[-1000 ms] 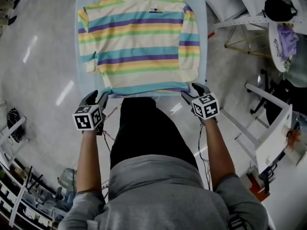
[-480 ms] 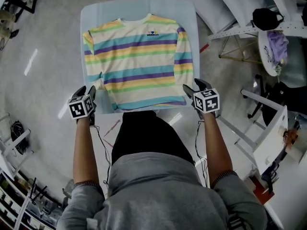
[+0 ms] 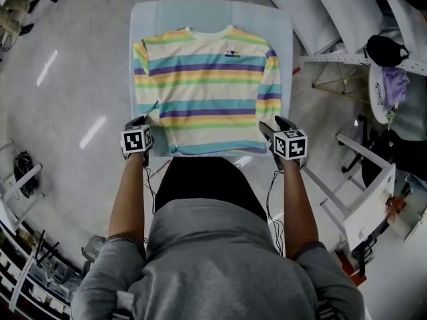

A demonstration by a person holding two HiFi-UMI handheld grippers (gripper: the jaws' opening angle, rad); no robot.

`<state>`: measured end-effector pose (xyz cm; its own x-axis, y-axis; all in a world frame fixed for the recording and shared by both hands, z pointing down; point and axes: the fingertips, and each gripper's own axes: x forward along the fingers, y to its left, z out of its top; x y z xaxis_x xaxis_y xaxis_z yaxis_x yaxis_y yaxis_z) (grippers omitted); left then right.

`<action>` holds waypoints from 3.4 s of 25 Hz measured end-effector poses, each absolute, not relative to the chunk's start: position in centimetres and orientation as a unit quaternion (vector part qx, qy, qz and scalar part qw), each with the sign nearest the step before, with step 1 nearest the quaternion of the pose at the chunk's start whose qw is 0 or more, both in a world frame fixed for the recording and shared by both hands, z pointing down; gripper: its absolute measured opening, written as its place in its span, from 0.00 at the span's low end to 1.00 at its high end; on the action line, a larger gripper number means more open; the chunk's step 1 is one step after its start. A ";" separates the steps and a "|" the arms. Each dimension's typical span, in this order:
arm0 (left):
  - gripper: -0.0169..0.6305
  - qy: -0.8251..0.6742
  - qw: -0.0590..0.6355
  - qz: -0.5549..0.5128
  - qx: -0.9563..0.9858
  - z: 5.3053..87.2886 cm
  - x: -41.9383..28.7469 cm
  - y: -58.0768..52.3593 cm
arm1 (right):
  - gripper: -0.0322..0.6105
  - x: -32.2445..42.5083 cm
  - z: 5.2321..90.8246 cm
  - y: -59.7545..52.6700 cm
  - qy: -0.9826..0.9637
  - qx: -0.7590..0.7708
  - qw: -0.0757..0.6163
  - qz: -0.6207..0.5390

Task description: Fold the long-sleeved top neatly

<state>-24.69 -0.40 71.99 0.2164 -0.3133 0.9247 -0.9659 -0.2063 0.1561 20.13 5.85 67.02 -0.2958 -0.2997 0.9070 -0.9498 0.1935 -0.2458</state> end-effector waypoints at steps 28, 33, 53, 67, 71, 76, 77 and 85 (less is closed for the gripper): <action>0.08 -0.625 0.246 0.354 0.651 52.1 -44.7 -15.7 | 0.52 16.9 59.0 -4.8 -0.713 0.453 0.378 0.380; 0.08 -0.589 0.171 0.421 0.668 49.9 -41.0 -16.1 | 0.52 17.0 58.5 -5.3 -0.729 0.438 0.371 0.373; 0.08 -0.451 -0.006 0.452 0.770 46.0 -10.0 -20.4 | 0.52 25.1 59.4 -1.7 -0.728 0.444 0.343 0.395; 0.09 -0.426 0.029 0.490 0.760 60.1 3.7 -20.2 | 0.52 28.5 63.6 3.0 -0.709 0.440 0.341 0.432; 0.13 -0.402 0.074 0.468 0.783 63.5 7.1 -18.3 | 0.52 29.0 64.4 3.5 -0.709 0.435 0.344 0.436; 0.20 -0.366 0.089 0.429 0.821 64.3 12.2 -16.5 | 0.52 29.8 64.6 3.9 -0.709 0.432 0.346 0.438; 0.20 -0.352 0.096 0.417 0.832 64.2 13.5 -15.9 | 0.52 30.0 64.6 4.0 -0.708 0.432 0.346 0.438; 0.28 -0.295 0.101 0.399 0.862 62.6 15.1 -10.7 | 0.52 29.0 65.8 5.8 -0.716 0.410 0.351 0.443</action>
<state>15.13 -10.66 62.62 0.5073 -0.4280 0.7480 -0.5895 -0.8054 -0.0610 28.96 5.79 65.83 -0.4173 -0.2761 0.8658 -0.8982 0.2703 -0.3467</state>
